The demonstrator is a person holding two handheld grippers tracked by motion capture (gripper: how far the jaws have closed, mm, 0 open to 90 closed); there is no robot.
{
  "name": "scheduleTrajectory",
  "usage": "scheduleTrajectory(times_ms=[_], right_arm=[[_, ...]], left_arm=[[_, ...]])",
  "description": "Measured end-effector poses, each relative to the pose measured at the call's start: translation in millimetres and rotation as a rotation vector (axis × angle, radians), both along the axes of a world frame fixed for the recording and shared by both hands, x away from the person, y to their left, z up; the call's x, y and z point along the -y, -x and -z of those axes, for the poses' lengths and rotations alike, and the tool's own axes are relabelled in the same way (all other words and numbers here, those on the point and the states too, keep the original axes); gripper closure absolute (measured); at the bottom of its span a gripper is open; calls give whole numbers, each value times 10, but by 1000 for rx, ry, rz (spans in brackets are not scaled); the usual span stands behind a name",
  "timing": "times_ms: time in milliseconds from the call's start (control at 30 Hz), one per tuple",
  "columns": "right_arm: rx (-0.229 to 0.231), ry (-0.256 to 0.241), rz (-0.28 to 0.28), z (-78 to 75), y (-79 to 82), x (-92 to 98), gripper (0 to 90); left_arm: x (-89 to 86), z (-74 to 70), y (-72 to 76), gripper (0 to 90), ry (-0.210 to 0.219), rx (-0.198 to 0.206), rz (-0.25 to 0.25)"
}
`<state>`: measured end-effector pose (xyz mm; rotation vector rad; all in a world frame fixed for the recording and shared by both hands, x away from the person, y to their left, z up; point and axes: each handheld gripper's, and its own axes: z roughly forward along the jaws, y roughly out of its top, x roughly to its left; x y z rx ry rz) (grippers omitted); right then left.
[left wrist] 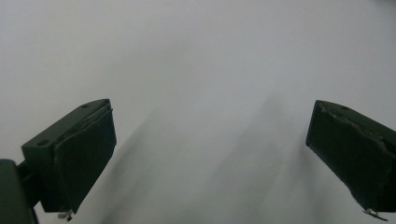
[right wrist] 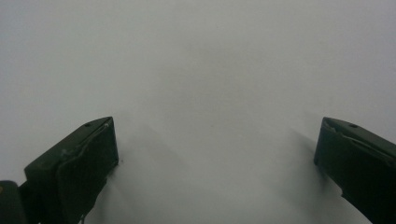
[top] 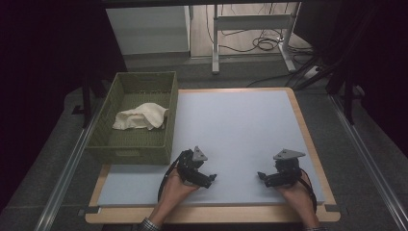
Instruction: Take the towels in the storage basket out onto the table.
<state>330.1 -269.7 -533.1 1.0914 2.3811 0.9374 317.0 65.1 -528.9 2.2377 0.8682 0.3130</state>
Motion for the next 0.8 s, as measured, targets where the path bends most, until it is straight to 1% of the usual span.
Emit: scheduleTrajectory(times_ms=[267,400,633,667,800], right_arm=[[0,-1,0,0,0,0,0],[0,0,-1,0,0,1,0],[0,-1,0,0,0,1,0],[0,-1,0,0,0,1,0],[0,-1,1,0,0,1,0]], left_arm=[[80,-84,-46,19,6,3,20],[141,-153,-102,19,4,1,32],[221,-252,-175,18,22,-11,45],[228,-266,-188,18,19,-10,52],[261,-318,-239,17,16,-13,54]])
